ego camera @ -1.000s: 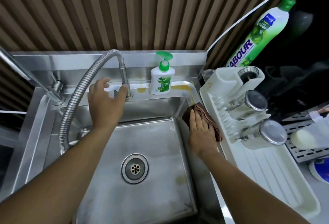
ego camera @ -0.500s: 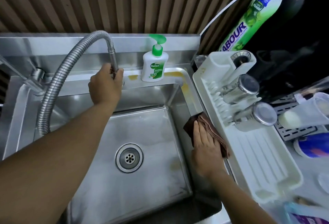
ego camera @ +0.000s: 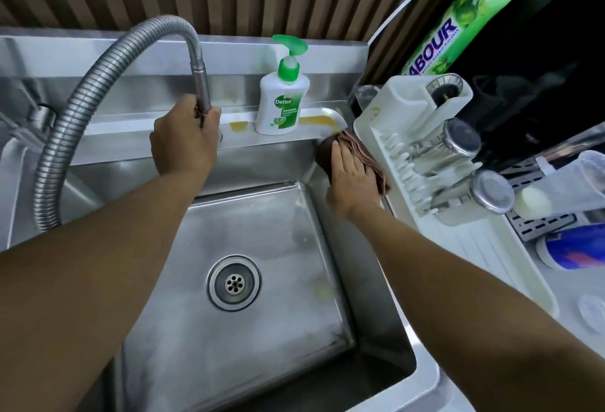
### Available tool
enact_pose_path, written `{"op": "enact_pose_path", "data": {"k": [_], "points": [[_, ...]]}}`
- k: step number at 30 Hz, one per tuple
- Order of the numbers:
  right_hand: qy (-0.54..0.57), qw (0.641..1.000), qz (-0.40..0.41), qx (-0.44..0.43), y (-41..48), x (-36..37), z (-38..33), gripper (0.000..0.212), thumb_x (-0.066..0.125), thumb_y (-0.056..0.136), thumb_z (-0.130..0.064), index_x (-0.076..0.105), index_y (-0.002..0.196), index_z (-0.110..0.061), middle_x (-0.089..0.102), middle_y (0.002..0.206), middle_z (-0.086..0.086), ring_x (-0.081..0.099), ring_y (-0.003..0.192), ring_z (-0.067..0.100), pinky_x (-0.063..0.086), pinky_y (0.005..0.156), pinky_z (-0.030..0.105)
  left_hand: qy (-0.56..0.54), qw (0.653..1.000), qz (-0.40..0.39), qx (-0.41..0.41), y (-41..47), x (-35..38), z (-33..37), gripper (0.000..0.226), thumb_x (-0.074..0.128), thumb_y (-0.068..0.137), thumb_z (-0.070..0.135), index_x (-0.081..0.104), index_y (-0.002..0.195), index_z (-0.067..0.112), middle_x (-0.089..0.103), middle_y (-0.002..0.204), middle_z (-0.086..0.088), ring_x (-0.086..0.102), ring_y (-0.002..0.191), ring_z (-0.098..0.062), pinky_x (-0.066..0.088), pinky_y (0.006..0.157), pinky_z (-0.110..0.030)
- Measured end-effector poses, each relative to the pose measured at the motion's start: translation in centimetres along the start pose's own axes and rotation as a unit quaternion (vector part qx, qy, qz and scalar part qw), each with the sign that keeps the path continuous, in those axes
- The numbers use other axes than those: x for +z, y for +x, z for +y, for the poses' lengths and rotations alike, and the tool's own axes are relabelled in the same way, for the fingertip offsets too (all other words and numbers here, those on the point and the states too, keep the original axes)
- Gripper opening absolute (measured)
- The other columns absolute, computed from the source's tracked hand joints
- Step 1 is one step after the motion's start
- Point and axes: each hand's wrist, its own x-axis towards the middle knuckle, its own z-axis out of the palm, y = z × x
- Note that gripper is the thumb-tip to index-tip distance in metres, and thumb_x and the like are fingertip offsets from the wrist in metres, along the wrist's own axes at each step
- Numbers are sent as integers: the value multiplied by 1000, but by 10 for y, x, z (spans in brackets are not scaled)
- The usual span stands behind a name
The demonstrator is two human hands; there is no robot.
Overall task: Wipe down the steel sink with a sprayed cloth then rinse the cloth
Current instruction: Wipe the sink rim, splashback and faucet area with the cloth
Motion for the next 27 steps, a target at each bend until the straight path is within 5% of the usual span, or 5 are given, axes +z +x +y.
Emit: {"op": "enact_pose_path", "data": {"k": [5,9,13,21,27], "points": [[-24,1000,0,-10,-48,15,16,82,48,94,-20,0,160,-10,8,168,6,17,152,23,27,114,43,7,1000,-10,8,0,-3,1,28,54,97,41,60,95,14,71,100,-10,57,96,-39,38,73,-37],[8,1000,13,4,-138,39,37,89,66,71,-15,33,153,-2,46,152,15,55,129,32,50,89,47,5,1000,-14,6,-2,-3,1,28,54,97,41,61,98,14,71,103,-12,57,100,-41,43,77,-41],[-13,1000,7,22,-220,53,51,80,39,72,-22,40,150,0,52,146,16,61,120,34,55,83,47,3,1000,-20,8,-1,-3,-1,30,54,97,42,62,100,13,71,105,-13,58,100,-42,43,77,-41],[-11,996,17,85,-171,50,35,88,65,73,-15,33,154,-3,50,147,18,55,127,34,50,90,47,-3,1000,-19,-1,1,-2,-2,32,55,95,45,62,99,14,72,105,-12,58,101,-41,45,79,-42],[0,998,18,60,-79,26,14,90,54,87,-16,0,160,-11,17,165,10,21,149,26,27,113,42,-6,1000,-24,2,1,-2,-3,31,55,95,45,61,99,15,71,105,-12,57,103,-41,46,81,-43]]}}
